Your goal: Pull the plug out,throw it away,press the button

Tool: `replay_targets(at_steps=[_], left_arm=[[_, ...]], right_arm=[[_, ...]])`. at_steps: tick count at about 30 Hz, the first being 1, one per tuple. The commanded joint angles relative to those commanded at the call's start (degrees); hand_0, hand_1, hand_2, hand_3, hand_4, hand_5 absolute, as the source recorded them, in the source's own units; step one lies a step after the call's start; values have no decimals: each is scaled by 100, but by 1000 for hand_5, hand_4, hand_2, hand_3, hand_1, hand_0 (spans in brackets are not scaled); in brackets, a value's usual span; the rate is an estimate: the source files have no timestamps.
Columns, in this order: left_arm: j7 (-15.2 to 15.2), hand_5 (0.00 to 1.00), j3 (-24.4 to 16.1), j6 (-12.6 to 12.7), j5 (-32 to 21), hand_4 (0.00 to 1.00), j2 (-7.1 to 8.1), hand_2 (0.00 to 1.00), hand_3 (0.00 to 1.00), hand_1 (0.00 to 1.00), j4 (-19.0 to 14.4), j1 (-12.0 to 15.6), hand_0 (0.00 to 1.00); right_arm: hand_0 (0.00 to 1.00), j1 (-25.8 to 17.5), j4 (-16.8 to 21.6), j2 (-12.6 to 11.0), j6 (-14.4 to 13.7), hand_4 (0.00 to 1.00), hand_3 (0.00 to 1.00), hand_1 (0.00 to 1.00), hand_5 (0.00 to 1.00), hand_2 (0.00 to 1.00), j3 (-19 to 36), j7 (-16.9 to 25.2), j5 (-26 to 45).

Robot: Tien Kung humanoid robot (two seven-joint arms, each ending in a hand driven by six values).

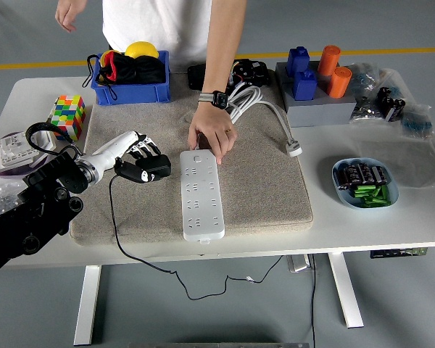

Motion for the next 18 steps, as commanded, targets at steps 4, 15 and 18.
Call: replay_targets(at_steps=[4,15,18], left_arm=[[2,2,-11,-5,12,841,2,734,757,766,-12,7,726],[3,2,-187,23,149,856,45,731,771,755,-240,20,727],[20,2,-240,47,220,856,69,731,771,755,-440,22,727]], right_arm=[[757,1,3,1,0,668,621,668,507,656,6,1,-3],[757,1,-3,6,5,669,621,668,507,655,50,-7,-16],[757,2,0,6,4,669,621,668,507,655,50,-6,-18]])
